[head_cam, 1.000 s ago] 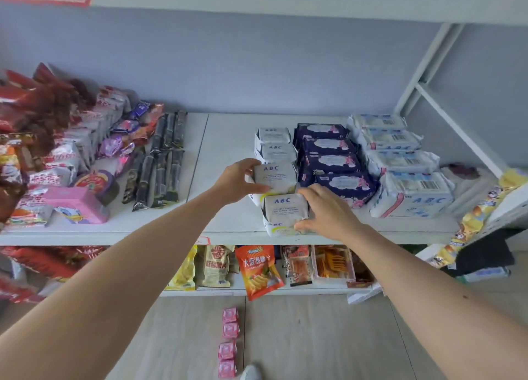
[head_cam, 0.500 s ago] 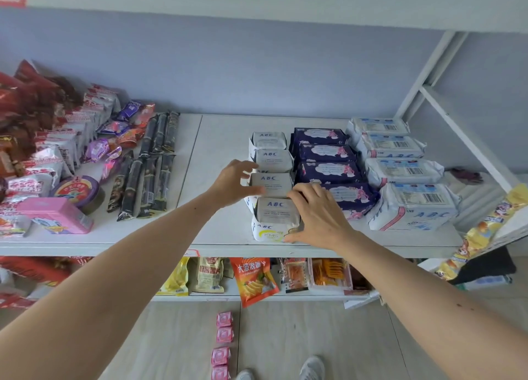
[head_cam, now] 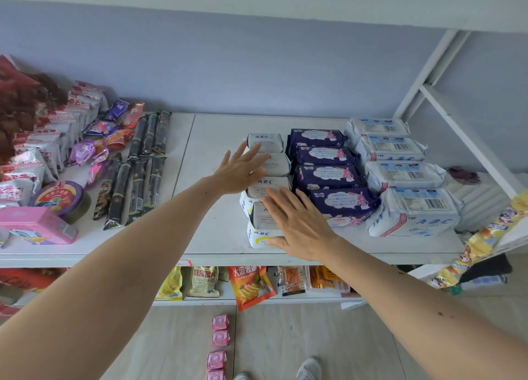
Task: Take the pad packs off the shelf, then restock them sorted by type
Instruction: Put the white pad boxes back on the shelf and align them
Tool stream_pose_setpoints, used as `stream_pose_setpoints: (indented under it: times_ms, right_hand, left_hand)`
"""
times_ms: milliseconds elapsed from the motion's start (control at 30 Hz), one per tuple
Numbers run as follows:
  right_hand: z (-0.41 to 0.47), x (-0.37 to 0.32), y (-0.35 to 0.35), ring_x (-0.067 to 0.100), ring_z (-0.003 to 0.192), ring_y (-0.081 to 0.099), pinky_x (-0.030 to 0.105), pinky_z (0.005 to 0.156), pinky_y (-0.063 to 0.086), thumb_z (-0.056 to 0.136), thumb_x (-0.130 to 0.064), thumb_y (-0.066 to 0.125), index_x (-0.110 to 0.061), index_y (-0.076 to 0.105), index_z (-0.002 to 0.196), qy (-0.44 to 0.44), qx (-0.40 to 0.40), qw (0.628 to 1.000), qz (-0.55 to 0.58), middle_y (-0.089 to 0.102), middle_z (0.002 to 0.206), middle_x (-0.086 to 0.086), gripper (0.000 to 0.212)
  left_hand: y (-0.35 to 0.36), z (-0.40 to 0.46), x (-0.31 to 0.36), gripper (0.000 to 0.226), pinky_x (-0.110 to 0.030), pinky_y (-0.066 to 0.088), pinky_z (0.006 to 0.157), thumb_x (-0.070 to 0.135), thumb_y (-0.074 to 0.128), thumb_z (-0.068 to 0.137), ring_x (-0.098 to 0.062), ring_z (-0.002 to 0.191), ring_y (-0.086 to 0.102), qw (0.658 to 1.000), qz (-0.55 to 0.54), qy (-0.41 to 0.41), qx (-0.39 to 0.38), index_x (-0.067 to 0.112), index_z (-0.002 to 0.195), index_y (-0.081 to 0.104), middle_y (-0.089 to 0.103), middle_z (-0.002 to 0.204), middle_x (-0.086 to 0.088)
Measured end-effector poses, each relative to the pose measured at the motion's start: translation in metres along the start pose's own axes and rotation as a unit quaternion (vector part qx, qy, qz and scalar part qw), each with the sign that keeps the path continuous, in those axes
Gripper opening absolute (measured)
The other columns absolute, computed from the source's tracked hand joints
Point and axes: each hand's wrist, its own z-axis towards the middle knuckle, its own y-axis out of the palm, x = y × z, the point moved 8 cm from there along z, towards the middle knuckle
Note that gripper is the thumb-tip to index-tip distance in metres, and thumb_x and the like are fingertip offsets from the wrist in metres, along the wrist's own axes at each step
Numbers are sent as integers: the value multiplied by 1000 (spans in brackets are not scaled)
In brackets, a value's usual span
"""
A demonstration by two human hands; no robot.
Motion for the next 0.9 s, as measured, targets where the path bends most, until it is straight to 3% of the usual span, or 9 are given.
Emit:
stream_pose_setpoints:
  times_ms: [167,400,600,900]
  right_hand:
    - [4,0,1,35,146,8,51,118,12,90,-62,42,-8,6,152,1,-7,1000,-10,3,160,14,90]
    - [15,6,1,38,143,18,52,116,17,88,-61,48,-5,17,151,5,-10,1000,-24,12,158,15,90]
    - [25,10,0,37,145,10,53,117,11,91,-58,46,-5,8,151,10,-2,1000,-21,4,159,15,88]
    - [36,19,0,37,144,14,56,115,16,89,-58,49,-5,11,151,12,-1,999,-30,8,159,15,90]
  left_hand:
    - [2,24,-2,54,-53,-7,116,54,20,98,-23,145,-19,999,13,-30,-33,43,148,5,-12,159,4]
    - [-1,44,1,53,-53,-3,117,51,29,97,-18,146,-14,997,6,-37,-60,45,147,10,-7,159,8]
    - [-1,58,-5,53,-54,-3,116,53,27,98,-19,145,-16,996,14,-36,-78,48,146,7,-10,159,9]
    - [-2,70,-7,52,-55,-3,116,51,26,98,-20,145,-15,995,13,-41,-88,49,146,5,-11,159,9]
